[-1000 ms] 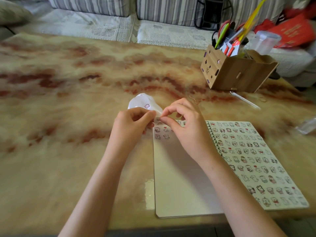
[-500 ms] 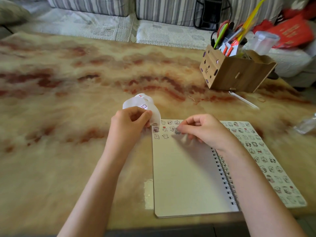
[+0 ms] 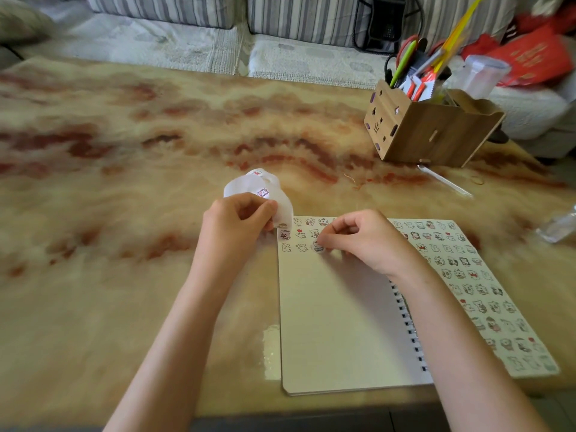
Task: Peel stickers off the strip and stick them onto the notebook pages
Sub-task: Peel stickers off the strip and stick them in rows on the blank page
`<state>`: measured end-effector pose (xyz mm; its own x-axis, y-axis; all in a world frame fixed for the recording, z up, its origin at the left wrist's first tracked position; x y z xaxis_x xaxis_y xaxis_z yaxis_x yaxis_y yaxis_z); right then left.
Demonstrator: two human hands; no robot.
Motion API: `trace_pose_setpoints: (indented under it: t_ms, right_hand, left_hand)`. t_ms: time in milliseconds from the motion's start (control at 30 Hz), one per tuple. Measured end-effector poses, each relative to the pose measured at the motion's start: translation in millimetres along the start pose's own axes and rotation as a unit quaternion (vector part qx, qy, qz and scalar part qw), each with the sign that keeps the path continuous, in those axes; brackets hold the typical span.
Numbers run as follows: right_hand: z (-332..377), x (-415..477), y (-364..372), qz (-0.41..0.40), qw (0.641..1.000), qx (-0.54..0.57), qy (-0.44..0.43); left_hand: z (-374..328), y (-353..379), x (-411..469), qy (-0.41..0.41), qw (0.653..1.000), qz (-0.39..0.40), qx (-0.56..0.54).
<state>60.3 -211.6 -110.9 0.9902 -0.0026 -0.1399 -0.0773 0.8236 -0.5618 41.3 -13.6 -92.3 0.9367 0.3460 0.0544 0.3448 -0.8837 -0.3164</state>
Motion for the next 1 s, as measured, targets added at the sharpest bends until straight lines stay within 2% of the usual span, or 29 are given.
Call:
trace_pose_setpoints:
  t_ms: [633,1000]
  right_hand:
    - [-0.6,0.6,2.2,-0.028,0.999,-0.026,0.0]
    - [-2.6,3.7,1.9,-0.044,0.998,-0.037,-0.027]
  left_hand:
    - [-0.5,0.0,1.0,-0.001,1.0,-0.005,0.0]
    - [-2.7,0.0,-0.8,0.001,1.0,-0.003,0.001]
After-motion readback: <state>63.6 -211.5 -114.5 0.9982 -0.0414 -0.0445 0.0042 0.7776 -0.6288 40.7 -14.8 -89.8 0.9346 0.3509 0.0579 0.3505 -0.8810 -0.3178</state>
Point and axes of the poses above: each hand's wrist, its own x-axis towards the middle knuckle, its own y-axis out of the palm, z = x × y, the point moved 9 cm from there along x, towards the middle knuckle, and after that the axes turned 7 degrees about -z, right-handed, at the moved point
